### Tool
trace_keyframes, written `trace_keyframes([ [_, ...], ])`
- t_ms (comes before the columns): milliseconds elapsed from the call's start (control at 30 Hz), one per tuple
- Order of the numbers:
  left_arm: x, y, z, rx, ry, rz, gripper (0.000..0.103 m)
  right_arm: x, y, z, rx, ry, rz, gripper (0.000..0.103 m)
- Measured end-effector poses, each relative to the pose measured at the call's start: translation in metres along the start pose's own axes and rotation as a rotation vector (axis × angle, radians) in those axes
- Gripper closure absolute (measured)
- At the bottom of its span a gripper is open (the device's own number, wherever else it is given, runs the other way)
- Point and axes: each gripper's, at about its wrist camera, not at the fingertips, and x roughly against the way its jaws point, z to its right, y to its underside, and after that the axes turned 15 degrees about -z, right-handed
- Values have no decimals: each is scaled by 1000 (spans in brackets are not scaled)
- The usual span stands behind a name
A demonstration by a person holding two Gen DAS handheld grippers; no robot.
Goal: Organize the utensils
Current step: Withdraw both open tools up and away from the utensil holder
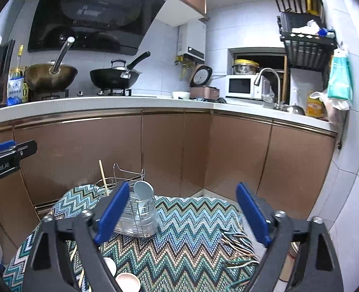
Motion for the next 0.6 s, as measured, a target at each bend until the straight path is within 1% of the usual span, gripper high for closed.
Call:
trace_keyframes([
  [33,5,2,0,-1,0,5,40,4,1,1,-1,2,5,3],
  [133,20,8,-1,-6,-7,26,40,20,6,2,-5,11,21,0],
  [333,45,15,-5,-11,10,65,40,46,13,9,-28,15,46,0],
  [600,74,24,-9,-18,2,121,40,72,21,18,-60,15,83,0],
])
